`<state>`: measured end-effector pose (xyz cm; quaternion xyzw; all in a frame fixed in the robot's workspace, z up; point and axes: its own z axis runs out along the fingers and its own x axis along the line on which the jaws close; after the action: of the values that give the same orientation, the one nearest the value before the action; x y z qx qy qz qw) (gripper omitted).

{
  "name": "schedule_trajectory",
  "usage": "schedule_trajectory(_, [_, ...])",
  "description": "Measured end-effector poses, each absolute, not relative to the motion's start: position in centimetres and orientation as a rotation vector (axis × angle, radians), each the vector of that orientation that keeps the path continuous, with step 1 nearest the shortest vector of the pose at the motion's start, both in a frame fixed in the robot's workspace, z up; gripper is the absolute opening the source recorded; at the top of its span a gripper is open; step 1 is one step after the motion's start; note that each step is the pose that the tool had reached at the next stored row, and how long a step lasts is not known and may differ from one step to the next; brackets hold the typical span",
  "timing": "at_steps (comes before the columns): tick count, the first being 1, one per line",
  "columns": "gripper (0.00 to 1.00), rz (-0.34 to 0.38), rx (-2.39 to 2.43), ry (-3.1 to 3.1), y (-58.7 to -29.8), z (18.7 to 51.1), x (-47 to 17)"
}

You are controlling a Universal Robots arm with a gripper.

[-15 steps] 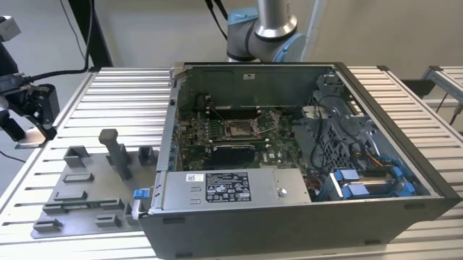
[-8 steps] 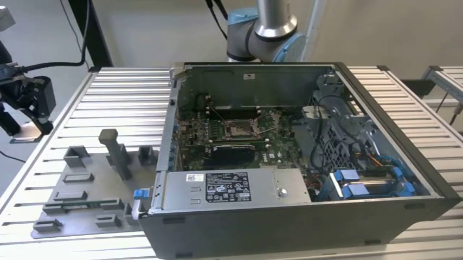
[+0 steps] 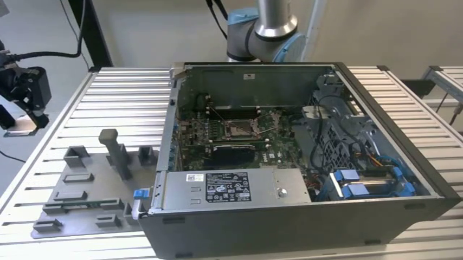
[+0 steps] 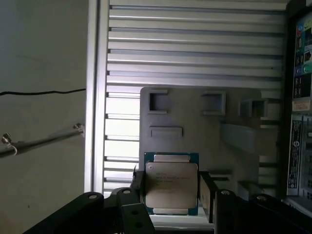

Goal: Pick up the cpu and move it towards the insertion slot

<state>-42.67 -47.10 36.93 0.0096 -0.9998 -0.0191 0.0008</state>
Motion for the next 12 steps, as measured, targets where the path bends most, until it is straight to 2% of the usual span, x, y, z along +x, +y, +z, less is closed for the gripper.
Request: schedule_trajectory(12, [0.0, -0.06, 0.03, -3.139, -47.1, 40.4, -42.7])
